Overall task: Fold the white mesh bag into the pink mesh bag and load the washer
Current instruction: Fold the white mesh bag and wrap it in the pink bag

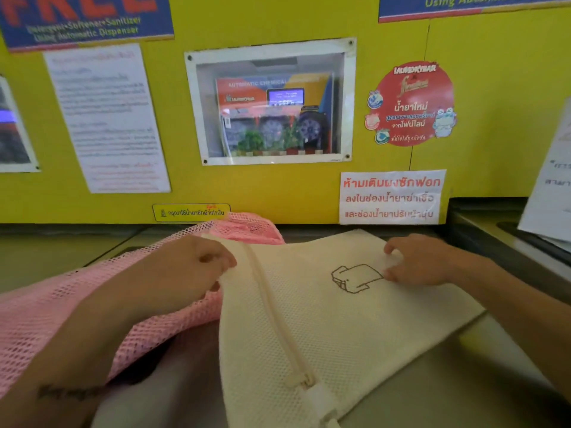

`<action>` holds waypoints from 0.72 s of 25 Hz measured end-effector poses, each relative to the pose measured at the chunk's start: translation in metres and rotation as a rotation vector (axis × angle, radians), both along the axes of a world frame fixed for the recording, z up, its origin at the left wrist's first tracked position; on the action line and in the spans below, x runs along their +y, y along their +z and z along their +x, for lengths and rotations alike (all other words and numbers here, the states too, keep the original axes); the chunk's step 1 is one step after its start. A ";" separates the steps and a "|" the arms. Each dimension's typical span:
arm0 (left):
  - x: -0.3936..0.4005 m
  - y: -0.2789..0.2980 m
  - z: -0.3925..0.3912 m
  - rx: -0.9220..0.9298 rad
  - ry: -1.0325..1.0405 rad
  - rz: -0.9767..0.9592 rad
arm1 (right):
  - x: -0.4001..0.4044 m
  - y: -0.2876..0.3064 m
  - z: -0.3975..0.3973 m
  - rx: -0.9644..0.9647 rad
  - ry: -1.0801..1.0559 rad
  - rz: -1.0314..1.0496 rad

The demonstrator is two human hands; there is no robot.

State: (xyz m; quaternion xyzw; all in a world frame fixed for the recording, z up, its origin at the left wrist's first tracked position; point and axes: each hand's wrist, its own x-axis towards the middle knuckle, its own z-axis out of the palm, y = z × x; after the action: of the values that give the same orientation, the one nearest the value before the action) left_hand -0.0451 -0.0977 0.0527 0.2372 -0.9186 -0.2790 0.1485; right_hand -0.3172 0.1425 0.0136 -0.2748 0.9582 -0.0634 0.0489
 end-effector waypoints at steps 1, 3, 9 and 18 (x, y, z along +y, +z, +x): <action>0.003 -0.004 -0.006 0.022 0.042 -0.039 | -0.002 -0.004 0.001 0.021 0.005 -0.040; 0.009 -0.016 -0.015 0.048 0.109 -0.110 | -0.004 -0.010 0.008 0.059 0.039 -0.152; 0.005 -0.009 0.005 0.348 0.130 -0.052 | -0.014 0.021 0.021 0.290 0.164 -0.341; -0.109 0.003 0.116 0.441 0.477 -0.061 | -0.183 0.078 0.073 0.297 0.469 -0.408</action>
State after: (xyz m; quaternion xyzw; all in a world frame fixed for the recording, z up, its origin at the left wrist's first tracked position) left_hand 0.0705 -0.2067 0.0557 0.3749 -0.7907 -0.2535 0.4122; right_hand -0.2442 -0.0402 0.0919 -0.4980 0.8331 -0.2001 -0.1340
